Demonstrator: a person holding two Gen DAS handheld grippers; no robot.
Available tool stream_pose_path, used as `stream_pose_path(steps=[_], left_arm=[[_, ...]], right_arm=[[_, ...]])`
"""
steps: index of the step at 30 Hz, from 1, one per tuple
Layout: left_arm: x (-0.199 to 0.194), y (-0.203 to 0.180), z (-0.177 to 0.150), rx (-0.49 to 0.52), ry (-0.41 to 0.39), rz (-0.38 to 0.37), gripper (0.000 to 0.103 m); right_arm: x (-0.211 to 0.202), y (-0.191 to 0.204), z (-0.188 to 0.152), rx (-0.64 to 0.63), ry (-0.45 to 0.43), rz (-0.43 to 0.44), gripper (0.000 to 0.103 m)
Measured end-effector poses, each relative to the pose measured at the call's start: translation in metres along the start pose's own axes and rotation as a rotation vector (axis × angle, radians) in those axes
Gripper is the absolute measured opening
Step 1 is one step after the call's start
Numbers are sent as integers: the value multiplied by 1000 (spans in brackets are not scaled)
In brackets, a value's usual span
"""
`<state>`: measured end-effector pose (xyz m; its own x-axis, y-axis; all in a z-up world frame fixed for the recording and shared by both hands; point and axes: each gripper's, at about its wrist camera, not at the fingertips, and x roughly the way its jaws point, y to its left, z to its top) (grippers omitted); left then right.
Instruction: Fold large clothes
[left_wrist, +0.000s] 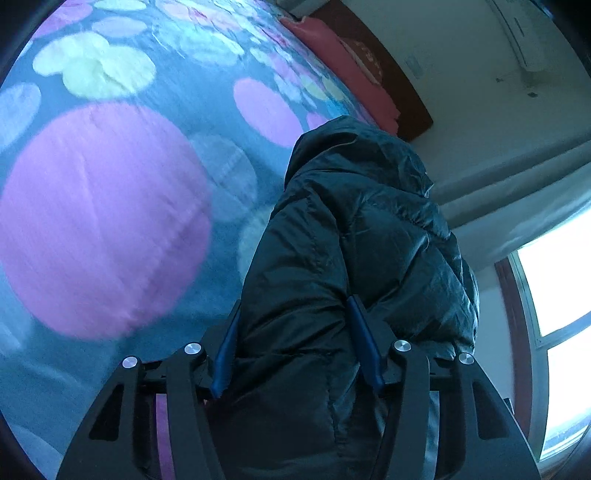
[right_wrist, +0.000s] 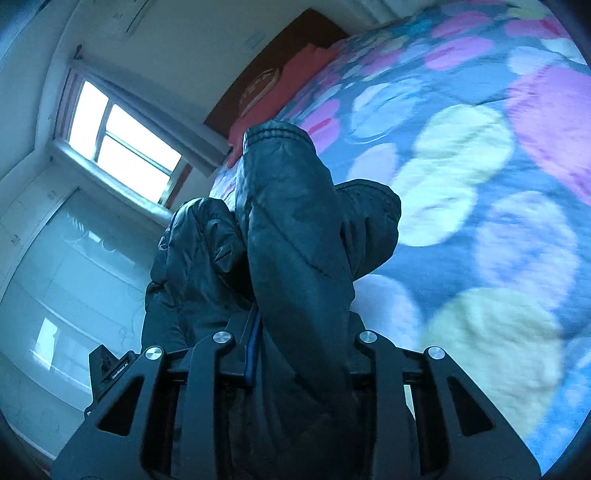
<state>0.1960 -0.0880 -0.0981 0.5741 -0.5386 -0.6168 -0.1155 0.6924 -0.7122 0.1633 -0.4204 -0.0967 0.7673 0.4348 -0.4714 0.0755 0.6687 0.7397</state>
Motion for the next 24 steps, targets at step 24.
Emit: stream_pose_path(steps=[24], left_arm=[[-13, 62, 81, -6, -51, 90, 55]], right_arm=[[124, 40, -9, 73, 106, -6, 33]])
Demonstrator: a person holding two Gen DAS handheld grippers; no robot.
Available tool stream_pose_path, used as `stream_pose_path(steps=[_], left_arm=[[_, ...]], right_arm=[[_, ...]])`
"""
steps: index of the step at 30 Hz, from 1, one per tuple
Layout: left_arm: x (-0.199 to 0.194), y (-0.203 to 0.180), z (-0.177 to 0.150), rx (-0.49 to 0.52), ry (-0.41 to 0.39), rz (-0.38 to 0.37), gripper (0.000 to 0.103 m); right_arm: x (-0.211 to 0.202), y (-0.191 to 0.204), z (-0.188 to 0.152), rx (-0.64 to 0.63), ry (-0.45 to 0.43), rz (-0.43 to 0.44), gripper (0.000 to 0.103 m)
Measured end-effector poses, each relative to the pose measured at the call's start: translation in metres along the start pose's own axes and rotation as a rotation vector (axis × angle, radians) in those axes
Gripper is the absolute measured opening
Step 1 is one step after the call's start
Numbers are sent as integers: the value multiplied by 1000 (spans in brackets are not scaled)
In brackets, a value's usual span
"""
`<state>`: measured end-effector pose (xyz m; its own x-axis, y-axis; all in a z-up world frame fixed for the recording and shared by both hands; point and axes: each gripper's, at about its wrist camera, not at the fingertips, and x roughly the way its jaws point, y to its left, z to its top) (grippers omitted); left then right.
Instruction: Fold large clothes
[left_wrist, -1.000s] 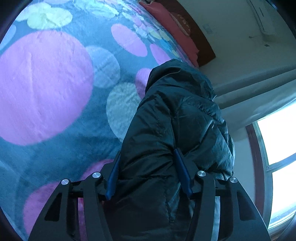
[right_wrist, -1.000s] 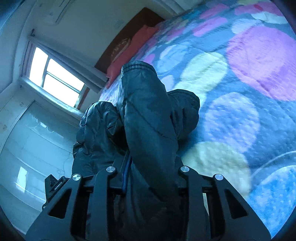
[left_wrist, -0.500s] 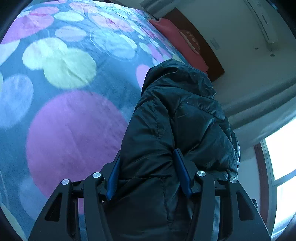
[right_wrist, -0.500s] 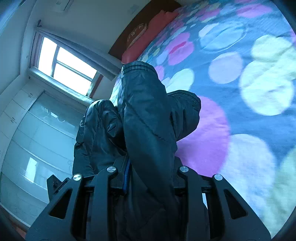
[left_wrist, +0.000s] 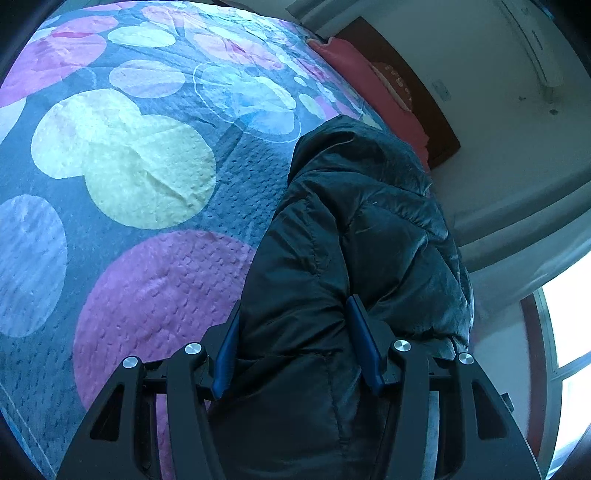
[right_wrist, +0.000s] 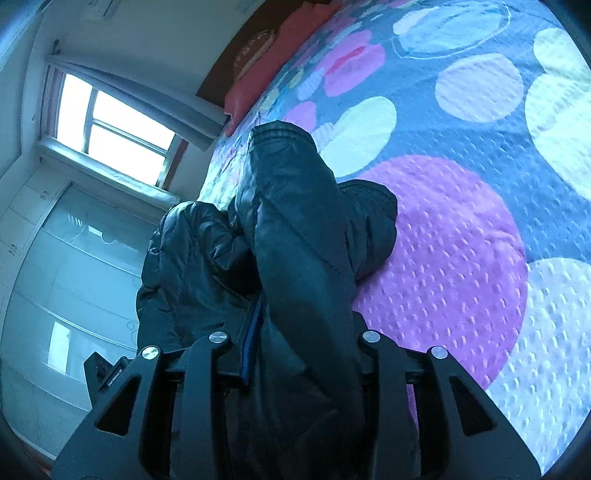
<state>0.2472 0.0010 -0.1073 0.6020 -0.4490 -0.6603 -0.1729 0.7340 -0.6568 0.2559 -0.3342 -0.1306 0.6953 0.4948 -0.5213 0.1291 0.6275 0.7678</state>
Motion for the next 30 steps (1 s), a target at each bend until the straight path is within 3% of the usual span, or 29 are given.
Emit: stream_pose_path(steps=[11, 15, 17, 23, 29, 30], left_arm=[[-12, -7, 8, 59, -10, 1, 57], [-29, -3, 1, 89, -9, -47, 72], [-38, 1, -8, 104, 0, -72, 73], [-48, 20, -35, 85, 46, -128, 79], [-45, 31, -45, 35, 74, -166, 79], [-46, 29, -47, 53, 68, -157, 75]], right_arm=[[1, 3, 4, -4, 6, -34, 46], [-10, 5, 3, -24, 1, -42, 56], [-19, 4, 0, -21, -4, -31, 65], [-45, -5, -18, -18, -3, -18, 76], [-40, -19, -40, 14, 45, -6, 78], [-39, -20, -44, 22, 52, 1, 76]])
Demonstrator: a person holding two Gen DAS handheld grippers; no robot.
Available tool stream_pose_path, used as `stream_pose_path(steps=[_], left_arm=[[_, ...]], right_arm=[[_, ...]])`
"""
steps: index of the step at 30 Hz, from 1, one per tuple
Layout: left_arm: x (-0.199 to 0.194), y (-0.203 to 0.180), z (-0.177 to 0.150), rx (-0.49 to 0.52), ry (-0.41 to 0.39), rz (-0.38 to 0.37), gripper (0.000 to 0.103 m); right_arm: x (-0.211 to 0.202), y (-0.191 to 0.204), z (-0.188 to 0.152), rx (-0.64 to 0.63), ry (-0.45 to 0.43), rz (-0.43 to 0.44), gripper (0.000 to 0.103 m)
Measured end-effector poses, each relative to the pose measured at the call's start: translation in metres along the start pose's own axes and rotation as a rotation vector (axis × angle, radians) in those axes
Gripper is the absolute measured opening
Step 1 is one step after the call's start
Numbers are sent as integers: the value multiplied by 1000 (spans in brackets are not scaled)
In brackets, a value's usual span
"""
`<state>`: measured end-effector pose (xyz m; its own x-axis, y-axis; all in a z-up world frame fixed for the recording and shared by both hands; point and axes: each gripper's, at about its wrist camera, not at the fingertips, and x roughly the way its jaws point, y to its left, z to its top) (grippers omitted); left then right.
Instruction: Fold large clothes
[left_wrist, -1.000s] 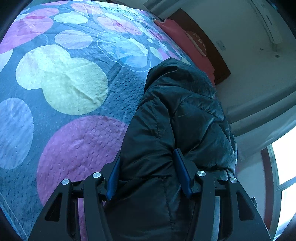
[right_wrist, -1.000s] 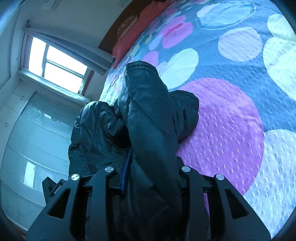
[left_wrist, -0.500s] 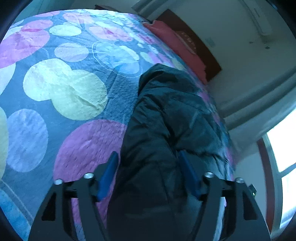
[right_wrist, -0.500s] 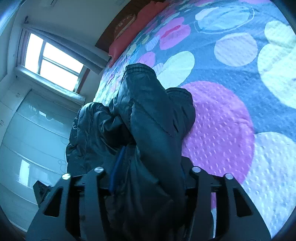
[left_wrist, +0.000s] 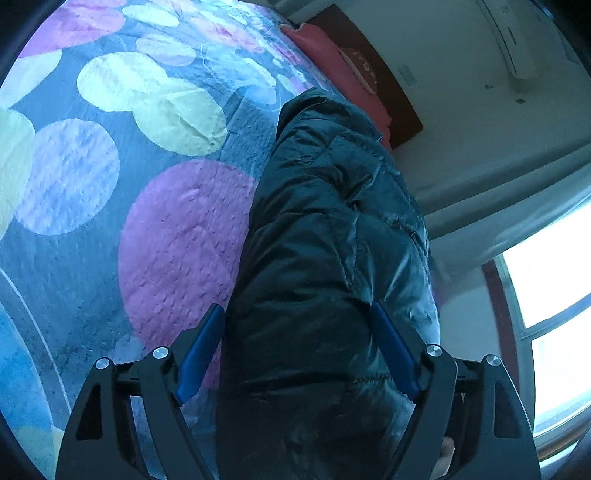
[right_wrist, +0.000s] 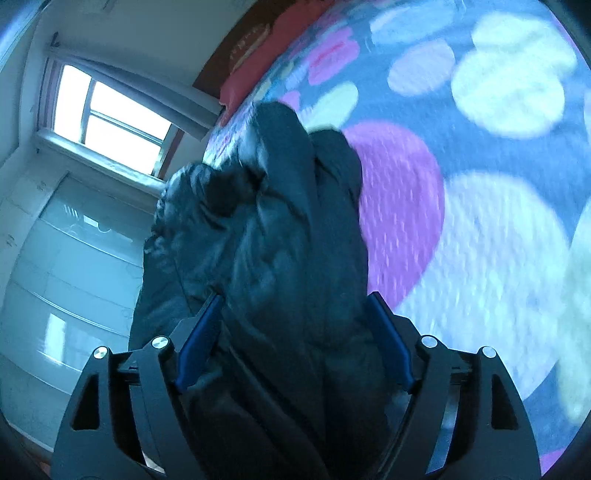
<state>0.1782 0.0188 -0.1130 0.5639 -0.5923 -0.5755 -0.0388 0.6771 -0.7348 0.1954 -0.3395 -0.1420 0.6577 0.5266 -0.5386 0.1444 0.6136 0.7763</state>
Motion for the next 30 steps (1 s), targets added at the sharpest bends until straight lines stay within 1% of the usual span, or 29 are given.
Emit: stream_pose_path(steps=[1, 2, 3, 5, 8, 11, 15, 25, 30], left_arm=[[0, -2, -1, 13, 2, 4, 70], [0, -4, -3, 26, -1, 11, 68], [0, -7, -5, 41, -3, 21, 65], [-2, -9, -6, 51, -10, 24, 61], [-4, -13, -6, 51, -17, 31, 56], [-12, -16, -9, 51, -26, 43, 55], [-18, -8, -12, 47, -26, 40, 54], [-20, -12, -15, 59, -36, 62, 54], [-18, -10, -15, 62, -40, 63, 54]], right_arm=[[0, 0, -2, -2, 2, -3, 68], [-1, 1, -3, -3, 1, -3, 59], [-2, 1, -4, 6, -1, 2, 54], [-6, 2, -5, 11, -3, 11, 39], [-13, 8, -8, 8, -3, 18, 31], [-19, 10, -18, 3, -1, 17, 30], [-22, 6, -30, 15, -2, 39, 30], [-25, -1, -35, 25, 1, 49, 30], [-23, -4, -27, 34, 3, 59, 30]])
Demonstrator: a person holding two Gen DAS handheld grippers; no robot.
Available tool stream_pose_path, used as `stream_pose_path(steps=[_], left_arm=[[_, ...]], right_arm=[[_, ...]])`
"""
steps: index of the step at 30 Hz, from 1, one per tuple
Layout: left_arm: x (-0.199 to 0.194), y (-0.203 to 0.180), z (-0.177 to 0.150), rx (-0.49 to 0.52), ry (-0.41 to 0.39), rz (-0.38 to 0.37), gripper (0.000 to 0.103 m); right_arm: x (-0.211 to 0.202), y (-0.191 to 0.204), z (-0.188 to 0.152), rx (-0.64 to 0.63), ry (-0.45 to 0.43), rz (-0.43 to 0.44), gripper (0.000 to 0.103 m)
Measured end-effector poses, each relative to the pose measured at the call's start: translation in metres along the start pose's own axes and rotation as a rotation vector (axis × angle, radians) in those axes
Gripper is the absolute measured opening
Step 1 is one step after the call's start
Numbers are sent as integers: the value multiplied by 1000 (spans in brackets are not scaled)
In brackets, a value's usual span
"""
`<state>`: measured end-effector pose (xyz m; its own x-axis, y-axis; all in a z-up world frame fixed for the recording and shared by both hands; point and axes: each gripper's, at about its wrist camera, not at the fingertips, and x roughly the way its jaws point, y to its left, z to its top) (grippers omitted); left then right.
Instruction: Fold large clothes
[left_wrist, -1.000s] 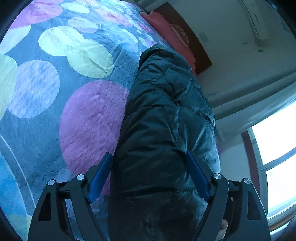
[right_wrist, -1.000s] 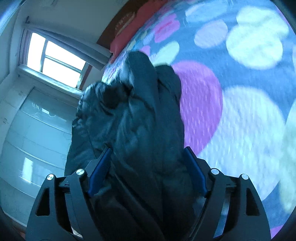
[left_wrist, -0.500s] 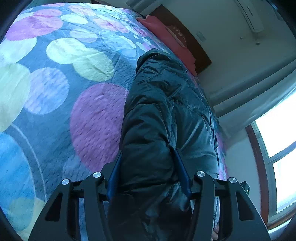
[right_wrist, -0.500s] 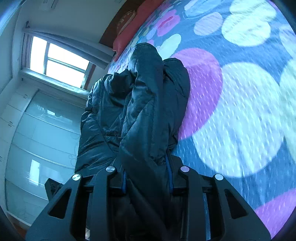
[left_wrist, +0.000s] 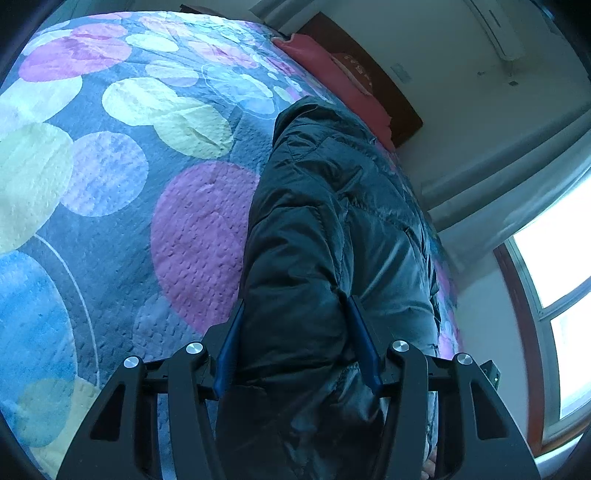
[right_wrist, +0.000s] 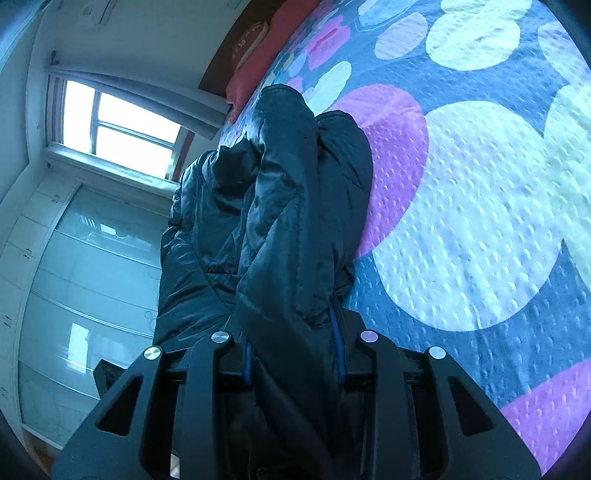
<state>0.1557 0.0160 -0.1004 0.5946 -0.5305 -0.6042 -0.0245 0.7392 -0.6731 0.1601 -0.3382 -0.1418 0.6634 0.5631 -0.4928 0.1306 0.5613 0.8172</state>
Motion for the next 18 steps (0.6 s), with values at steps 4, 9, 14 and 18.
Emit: stream_pose_path(steps=[4, 9, 14, 18], left_arm=[[1, -2, 0, 17, -5, 10, 54], [2, -1, 0, 25, -5, 12, 55], [3, 0, 1, 20, -2, 12, 59], [3, 1, 2, 28, 2, 17, 63]], right_arm=[[0, -3, 1, 8, -3, 7, 31], [-3, -10, 1, 15, -9, 11, 35], [-6, -15, 1, 27, -12, 4, 42], [-8, -18, 0, 40, -12, 4, 46]])
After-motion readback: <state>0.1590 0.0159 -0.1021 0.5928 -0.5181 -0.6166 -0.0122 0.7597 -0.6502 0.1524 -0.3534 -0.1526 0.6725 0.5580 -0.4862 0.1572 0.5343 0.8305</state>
